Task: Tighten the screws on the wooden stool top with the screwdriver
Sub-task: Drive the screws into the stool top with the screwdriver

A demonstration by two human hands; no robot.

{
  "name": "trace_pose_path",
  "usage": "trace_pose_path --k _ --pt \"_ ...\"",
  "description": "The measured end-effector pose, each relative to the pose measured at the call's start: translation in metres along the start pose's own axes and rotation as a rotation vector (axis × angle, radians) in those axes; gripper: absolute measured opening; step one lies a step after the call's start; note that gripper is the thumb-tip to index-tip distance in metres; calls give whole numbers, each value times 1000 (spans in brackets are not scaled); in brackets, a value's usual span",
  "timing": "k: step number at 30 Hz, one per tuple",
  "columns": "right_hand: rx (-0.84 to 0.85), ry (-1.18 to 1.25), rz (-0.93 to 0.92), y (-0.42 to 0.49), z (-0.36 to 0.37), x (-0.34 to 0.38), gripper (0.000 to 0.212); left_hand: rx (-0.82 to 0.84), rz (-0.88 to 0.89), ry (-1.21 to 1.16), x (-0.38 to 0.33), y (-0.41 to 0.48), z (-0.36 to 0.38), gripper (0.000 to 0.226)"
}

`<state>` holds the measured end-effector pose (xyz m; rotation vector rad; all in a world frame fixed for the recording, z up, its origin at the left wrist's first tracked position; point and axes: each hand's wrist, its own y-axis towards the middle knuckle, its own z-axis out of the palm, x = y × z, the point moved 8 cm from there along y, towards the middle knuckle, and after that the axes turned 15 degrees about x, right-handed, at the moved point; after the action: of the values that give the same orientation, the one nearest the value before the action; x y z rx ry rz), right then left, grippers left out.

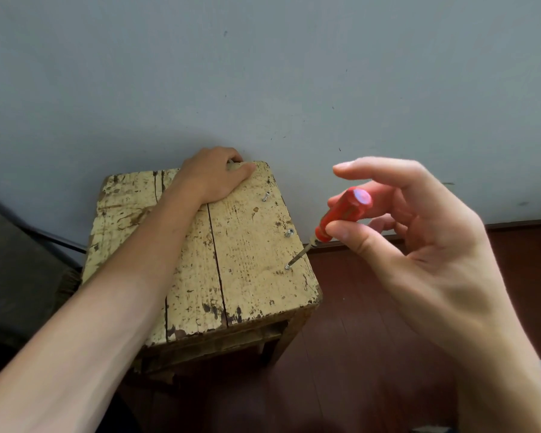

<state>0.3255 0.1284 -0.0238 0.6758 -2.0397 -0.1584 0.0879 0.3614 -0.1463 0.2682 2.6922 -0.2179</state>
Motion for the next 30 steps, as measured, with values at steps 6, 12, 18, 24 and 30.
trace_pose_path --k 6,12,18,24,30 --pt "-16 -82 -45 3 5 6 34 -11 -14 -1 2 0 0 55" --pt "145 23 -41 -1 3 5 46 0 -16 -7 3 1 1 58" --pt "86 48 -15 -2 -1 3 34 -1 -10 -6 1 0 0 56" --pt "-15 -7 -26 0 -2 4 40 8 -5 -4 -1 -2 0 54" --pt "-46 -50 -51 2 0 6 31 10 -4 -10 -2 -2 0 55"
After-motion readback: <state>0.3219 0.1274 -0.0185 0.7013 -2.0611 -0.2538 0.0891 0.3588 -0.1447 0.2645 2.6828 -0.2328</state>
